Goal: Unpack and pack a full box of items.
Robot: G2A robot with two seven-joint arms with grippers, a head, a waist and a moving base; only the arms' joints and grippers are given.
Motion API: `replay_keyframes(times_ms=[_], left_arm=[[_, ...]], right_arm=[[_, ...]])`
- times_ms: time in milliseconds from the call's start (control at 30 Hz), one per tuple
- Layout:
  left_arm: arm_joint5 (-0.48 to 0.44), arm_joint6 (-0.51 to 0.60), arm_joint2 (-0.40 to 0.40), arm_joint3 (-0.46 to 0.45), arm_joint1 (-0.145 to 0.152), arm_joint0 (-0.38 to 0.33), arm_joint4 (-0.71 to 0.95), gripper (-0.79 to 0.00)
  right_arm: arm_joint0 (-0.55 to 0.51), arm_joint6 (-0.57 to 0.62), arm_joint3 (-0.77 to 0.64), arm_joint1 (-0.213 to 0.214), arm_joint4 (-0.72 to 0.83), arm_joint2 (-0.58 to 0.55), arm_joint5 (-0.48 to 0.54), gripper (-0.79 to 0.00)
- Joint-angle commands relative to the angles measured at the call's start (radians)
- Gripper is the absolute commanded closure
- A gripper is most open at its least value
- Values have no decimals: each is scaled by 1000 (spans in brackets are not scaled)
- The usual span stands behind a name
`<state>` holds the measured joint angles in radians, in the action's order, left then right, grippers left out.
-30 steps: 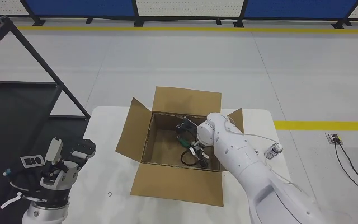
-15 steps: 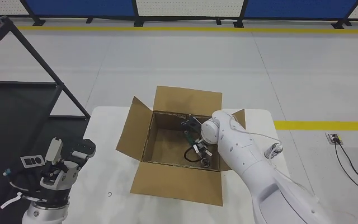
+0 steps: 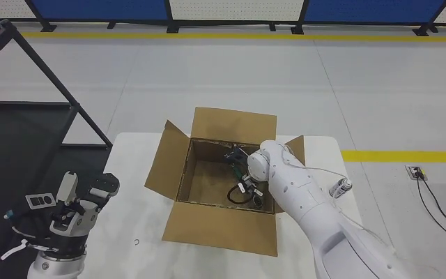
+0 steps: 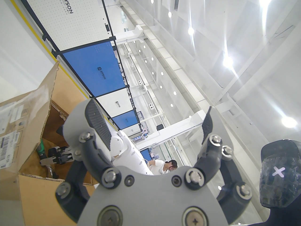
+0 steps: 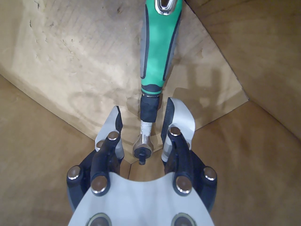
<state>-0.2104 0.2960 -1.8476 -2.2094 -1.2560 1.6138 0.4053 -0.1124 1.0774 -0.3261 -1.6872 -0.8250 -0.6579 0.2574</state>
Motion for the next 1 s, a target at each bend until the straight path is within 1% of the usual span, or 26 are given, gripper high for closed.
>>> replay_keyframes(times_ms=[0, 200, 500, 967], left_arm=[[0, 0, 0, 0, 0, 0, 0, -785], [0, 0, 0, 0, 0, 0, 0, -785], [0, 0, 0, 0, 0, 0, 0, -785], [0, 0, 0, 0, 0, 0, 0, -785]], right_arm=[[-1, 1, 0, -1, -3, 1, -3, -376], [-4, 0, 2, -7, -11, 3, -11, -363], [-2, -11, 7, -22, -34, 10, -57, -345], [1, -12, 47, -48, -44, 16, -57, -345]])
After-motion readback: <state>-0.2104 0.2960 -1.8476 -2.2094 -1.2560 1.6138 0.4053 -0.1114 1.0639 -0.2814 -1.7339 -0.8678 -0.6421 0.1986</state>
